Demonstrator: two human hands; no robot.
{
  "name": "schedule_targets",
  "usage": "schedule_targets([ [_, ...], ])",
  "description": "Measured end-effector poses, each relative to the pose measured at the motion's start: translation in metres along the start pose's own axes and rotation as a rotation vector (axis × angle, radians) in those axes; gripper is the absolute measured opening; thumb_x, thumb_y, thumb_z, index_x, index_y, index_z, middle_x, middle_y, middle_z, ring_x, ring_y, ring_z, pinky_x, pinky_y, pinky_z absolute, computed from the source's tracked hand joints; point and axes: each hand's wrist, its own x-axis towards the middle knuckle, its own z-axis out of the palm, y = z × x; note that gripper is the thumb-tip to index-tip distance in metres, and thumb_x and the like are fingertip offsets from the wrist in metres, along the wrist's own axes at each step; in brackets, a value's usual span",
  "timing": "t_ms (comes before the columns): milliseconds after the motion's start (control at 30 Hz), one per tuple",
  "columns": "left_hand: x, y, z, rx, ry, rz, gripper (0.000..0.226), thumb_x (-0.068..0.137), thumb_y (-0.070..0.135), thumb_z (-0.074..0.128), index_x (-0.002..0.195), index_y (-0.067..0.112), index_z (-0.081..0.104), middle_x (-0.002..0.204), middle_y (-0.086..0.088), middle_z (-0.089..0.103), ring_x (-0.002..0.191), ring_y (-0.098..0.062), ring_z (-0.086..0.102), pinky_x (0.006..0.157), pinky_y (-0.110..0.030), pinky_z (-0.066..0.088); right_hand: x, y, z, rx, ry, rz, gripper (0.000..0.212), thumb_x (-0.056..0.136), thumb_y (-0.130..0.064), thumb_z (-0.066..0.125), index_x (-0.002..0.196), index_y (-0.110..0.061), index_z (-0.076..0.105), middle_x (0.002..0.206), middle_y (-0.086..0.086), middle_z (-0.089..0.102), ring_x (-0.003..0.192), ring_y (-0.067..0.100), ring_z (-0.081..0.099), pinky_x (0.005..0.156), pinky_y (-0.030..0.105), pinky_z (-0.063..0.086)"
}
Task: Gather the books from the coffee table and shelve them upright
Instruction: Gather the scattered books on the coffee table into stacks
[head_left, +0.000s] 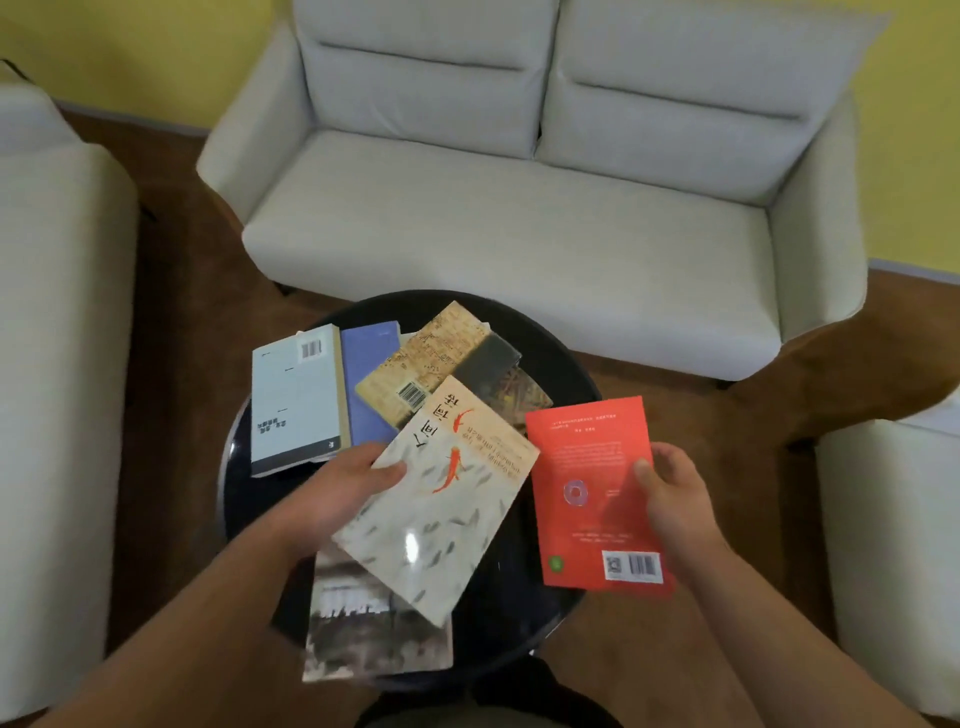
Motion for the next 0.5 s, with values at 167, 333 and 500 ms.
schedule_targets([
  [167, -0.001, -0.028, -0.049, 0.295, -0.067, -0.034, 0.026, 0.097, 0.025, 0.063, 0.122, 0.026, 0.070, 0.115, 0.002, 0.076, 0.104, -0.021, 0.073, 0.101, -0.047, 0.053, -0.033, -0.005, 0.025, -0.054, -0.026, -0.013, 0.024, 0.106, -0.031, 0.048, 0.129, -0.023, 0.049, 0.103, -0.008, 0.060, 0.080, 0.008, 0.062, 0.061, 0.028, 0.048],
  [333, 0.018, -0.040, -0.059, 0.952, -0.021, 0.078, 0.049, 0.104, 0.036, 0.047, 0.152, 0.032, 0.039, 0.154, -0.005, 0.039, 0.139, -0.025, 0.043, 0.114, -0.039, 0.036, -0.057, -0.017, 0.041, -0.109, -0.016, -0.070, 0.016, 0.106, -0.031, 0.049, 0.122, -0.029, 0.048, 0.104, -0.006, 0.061, 0.084, 0.016, 0.069, 0.075, 0.041, 0.060],
  [500, 0.021, -0.043, -0.048, 1.213, 0.050, 0.135, 0.051, 0.106, 0.028, 0.041, 0.156, 0.029, 0.029, 0.148, -0.012, 0.037, 0.128, -0.032, 0.051, 0.103, -0.039, 0.042, -0.072, -0.041, 0.046, -0.162, 0.005, -0.113, 0.031, 0.104, -0.035, 0.052, 0.134, -0.028, 0.048, 0.115, -0.003, 0.063, 0.090, 0.022, 0.071, 0.075, 0.043, 0.062],
])
